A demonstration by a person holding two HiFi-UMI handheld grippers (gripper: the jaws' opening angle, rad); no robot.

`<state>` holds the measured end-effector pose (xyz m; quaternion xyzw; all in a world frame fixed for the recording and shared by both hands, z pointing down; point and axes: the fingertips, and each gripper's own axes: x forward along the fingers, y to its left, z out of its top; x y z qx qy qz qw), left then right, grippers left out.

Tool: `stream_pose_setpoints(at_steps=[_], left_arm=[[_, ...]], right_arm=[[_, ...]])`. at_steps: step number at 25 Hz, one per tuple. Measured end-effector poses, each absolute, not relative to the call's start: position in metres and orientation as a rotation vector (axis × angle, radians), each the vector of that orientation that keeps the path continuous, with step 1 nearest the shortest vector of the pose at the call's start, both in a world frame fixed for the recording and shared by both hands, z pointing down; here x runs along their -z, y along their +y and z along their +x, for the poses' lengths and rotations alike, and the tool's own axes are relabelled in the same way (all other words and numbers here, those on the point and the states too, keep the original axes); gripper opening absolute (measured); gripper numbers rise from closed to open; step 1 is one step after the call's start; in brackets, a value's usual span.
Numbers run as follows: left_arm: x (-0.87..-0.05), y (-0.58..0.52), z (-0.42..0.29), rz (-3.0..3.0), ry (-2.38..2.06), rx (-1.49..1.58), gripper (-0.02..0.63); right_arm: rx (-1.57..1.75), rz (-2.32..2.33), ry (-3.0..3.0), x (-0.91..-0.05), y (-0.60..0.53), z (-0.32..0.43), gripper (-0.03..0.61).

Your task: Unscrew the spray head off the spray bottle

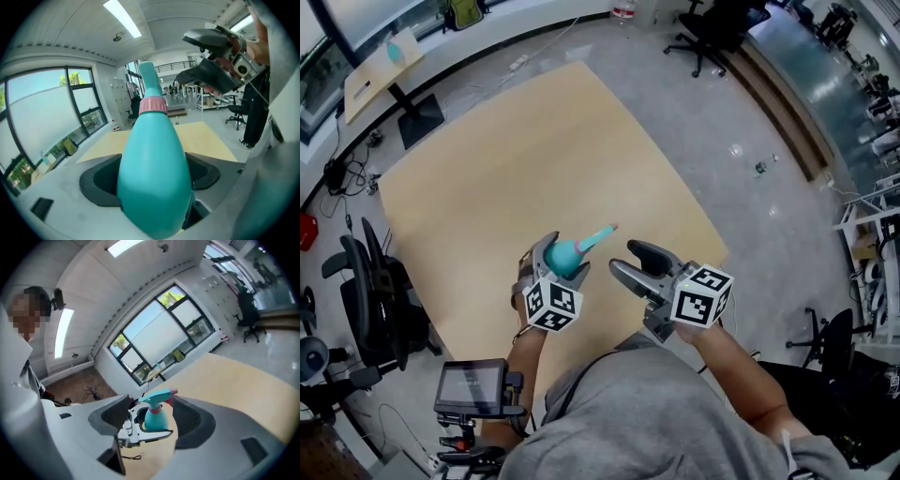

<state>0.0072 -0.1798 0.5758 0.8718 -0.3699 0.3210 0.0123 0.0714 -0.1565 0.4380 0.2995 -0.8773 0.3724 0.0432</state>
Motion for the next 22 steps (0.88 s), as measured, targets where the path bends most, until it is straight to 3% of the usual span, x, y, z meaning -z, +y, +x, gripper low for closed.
stream_pose_setpoints(at_steps=[5, 13, 22], left_arm=[[-0.574, -0.179, 0.022, 2.826, -1.229, -1.255, 0.402], [-0.568, -0.173, 0.027, 2.902, -1.227, -1.230, 0.394], [-0.579, -0.167, 0.037, 2.904, -1.132, -1.077, 0.388]], right_arm=[[-1.524, 1.047, -2.648, -0.445, -0.178, 0.071, 0.276], [-1.791, 0.804, -2.548, -0.465, -0.170, 0.058, 0.275], [-1.671, 0.889, -2.494, -0.494, -0.180, 0.063, 0.275]])
